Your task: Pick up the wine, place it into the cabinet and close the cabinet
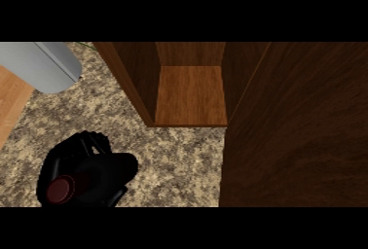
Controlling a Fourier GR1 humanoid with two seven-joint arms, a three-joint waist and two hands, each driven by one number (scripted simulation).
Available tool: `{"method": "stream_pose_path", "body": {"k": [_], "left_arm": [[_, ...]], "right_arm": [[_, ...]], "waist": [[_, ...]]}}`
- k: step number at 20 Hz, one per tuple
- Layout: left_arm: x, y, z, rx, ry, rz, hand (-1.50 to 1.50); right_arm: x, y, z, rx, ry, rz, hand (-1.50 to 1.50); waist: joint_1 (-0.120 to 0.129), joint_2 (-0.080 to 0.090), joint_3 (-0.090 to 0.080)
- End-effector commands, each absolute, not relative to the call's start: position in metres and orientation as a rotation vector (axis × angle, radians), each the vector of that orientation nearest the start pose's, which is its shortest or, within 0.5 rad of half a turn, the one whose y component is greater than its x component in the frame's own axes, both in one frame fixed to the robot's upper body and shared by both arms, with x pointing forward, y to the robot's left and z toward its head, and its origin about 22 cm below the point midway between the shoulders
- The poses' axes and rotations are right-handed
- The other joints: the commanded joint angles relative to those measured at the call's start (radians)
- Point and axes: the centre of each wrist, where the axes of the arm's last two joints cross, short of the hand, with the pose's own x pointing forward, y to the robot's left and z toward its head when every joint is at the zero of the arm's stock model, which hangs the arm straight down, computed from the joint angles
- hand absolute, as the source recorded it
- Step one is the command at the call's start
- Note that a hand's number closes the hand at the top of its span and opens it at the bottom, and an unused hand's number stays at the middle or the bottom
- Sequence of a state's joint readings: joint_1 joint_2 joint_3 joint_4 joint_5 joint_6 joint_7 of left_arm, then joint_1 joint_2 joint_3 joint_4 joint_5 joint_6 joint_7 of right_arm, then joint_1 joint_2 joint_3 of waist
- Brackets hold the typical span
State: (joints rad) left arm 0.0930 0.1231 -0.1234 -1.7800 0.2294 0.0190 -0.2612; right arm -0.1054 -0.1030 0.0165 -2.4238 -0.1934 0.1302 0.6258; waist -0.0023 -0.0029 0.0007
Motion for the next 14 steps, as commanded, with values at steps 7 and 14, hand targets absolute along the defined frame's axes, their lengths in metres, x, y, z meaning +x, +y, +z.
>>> {"method": "stream_pose_path", "body": {"k": [7, 14], "left_arm": [[0.224, 0.165, 0.089, -0.303, -1.915, -0.001, 1.5], [0.224, 0.103, 0.105, -0.331, -1.883, 0.035, 1.5]], "right_arm": [[0.135, -0.239, 0.223, 0.267, -1.936, 0.304, -1.5], [0.134, -0.228, 0.206, 0.272, -1.922, 0.254, -1.5]], "waist": [[-0.008, 0.0, 0.0], [-0.013, 0.0, 0.0]]}}
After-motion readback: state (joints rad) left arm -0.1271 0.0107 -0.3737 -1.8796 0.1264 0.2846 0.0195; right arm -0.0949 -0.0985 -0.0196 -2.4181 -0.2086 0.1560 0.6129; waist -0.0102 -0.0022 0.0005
